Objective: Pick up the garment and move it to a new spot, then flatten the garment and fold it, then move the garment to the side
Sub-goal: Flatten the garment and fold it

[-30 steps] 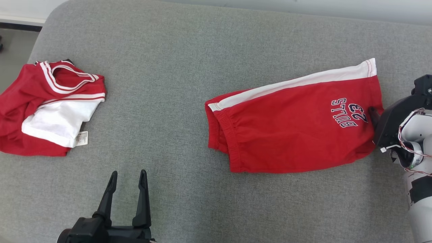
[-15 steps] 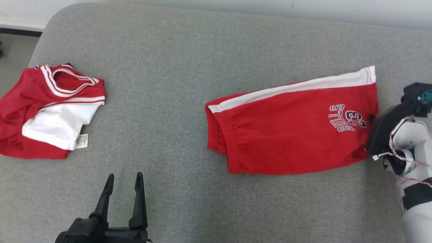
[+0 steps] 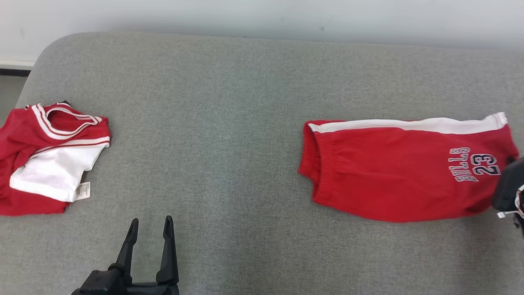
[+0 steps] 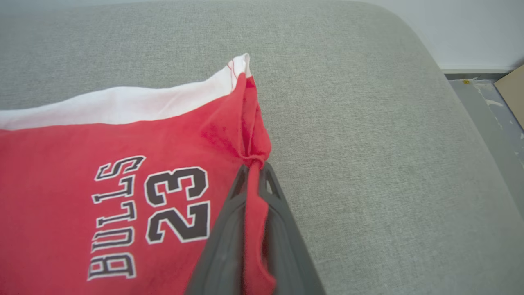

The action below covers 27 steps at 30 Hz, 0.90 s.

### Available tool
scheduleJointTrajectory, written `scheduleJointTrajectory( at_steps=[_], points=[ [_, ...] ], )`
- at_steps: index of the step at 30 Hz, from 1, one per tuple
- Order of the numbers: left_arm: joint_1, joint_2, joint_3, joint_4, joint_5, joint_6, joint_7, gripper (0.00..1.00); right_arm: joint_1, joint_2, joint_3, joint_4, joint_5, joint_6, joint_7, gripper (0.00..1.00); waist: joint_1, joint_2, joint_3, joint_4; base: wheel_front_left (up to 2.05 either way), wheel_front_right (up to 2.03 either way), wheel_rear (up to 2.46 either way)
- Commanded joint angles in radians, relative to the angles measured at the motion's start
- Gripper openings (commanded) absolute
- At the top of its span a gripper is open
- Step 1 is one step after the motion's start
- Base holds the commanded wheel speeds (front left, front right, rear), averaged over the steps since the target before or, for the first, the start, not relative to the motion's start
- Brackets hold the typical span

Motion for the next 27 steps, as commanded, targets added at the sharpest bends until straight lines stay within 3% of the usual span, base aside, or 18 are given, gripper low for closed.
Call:
scheduleJointTrajectory(
  at_steps=[1, 10, 20, 27],
  points=[
    [0.011, -0.001, 0.001, 0.002, -0.002, 0.002, -0.003, 1.00, 0.021, -0.013, -0.011, -0.011, -0.018, -0.003, -0.007, 0.00, -0.0001, -0.0001, -0.017, -0.016, 0.00, 0.00, 0.00],
    [0.023, -0.001, -0.001, 0.011, -0.009, 0.005, -0.003, 1.00, 0.068, -0.017, -0.041, -0.091, -0.039, -0.003, -0.014, 0.00, -0.0001, -0.0001, -0.047, -0.031, 0.00, 0.00, 0.00],
    [0.033, -0.001, -0.004, 0.023, -0.020, 0.011, -0.003, 1.00, 0.063, 0.027, 0.164, -0.206, 0.025, -0.003, 0.022, 0.00, -0.0001, -0.0001, -0.080, -0.041, 0.00, 0.00, 0.00],
    [0.041, -0.001, -0.010, 0.022, -0.029, 0.013, -0.003, 1.00, 0.042, 0.061, 0.308, -0.220, 0.070, -0.003, 0.046, 0.00, -0.0001, -0.0001, -0.090, -0.025, 0.00, 0.00, 0.00]
  ],
)
